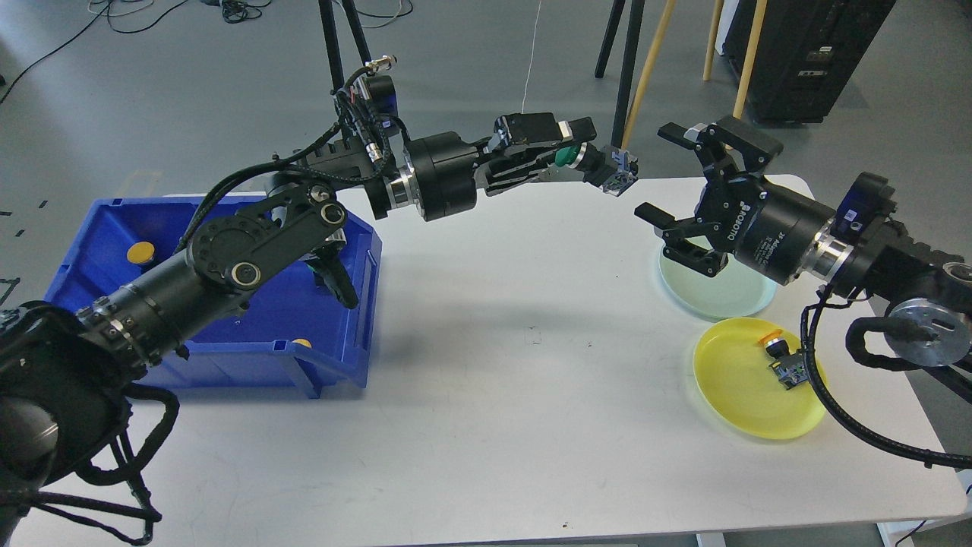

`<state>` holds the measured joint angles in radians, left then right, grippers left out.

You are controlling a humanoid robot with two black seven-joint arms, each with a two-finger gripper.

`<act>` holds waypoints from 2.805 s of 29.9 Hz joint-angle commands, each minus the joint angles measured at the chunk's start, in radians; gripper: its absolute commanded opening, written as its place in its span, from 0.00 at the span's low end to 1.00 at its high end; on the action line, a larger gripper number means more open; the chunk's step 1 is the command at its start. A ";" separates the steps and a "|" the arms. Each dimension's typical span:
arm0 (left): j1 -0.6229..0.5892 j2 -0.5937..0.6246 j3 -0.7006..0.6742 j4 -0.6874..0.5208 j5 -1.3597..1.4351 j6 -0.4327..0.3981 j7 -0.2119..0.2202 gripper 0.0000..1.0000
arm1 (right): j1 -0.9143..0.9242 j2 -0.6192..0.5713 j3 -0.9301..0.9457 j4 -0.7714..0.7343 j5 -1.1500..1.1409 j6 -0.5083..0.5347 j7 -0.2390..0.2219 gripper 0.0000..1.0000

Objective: Pass button and place on color plate
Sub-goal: 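Grasp the button with the right gripper and release the left gripper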

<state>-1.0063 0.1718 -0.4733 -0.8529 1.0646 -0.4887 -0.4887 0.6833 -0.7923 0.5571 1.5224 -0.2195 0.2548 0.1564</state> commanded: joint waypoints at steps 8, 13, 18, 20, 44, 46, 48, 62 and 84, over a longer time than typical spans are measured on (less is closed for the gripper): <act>0.002 0.000 -0.002 0.002 -0.020 0.000 0.000 0.05 | 0.035 0.073 -0.032 -0.048 0.000 -0.003 0.000 0.93; 0.002 0.000 -0.002 0.003 -0.022 0.000 0.000 0.05 | 0.036 0.079 -0.031 -0.056 0.009 -0.006 0.012 0.91; 0.002 0.000 -0.002 0.003 -0.022 0.000 0.000 0.05 | 0.047 0.079 -0.031 -0.057 0.011 -0.006 0.028 0.79; 0.002 0.000 -0.002 0.003 -0.022 0.000 0.000 0.05 | 0.048 0.079 -0.031 -0.057 0.011 -0.006 0.028 0.76; 0.002 -0.002 -0.002 0.011 -0.022 0.000 0.000 0.05 | 0.050 0.099 -0.034 -0.059 -0.001 0.001 0.049 0.47; 0.002 -0.002 -0.002 0.011 -0.022 0.000 0.000 0.05 | 0.050 0.097 -0.034 -0.059 -0.004 0.014 0.060 0.33; 0.002 -0.002 -0.002 0.011 -0.022 0.000 0.000 0.05 | 0.051 0.102 -0.034 -0.062 -0.006 0.014 0.063 0.16; 0.003 -0.011 0.001 0.012 -0.080 0.000 0.000 0.82 | 0.050 0.097 -0.036 -0.088 -0.001 0.014 0.068 0.01; 0.025 -0.012 0.004 0.035 -0.242 0.000 0.000 0.99 | -0.352 0.077 0.401 -0.133 0.285 -0.176 0.138 0.01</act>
<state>-0.9874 0.1596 -0.4695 -0.8186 0.8347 -0.4886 -0.4890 0.3876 -0.7211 0.8944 1.3934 -0.0300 0.1415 0.2947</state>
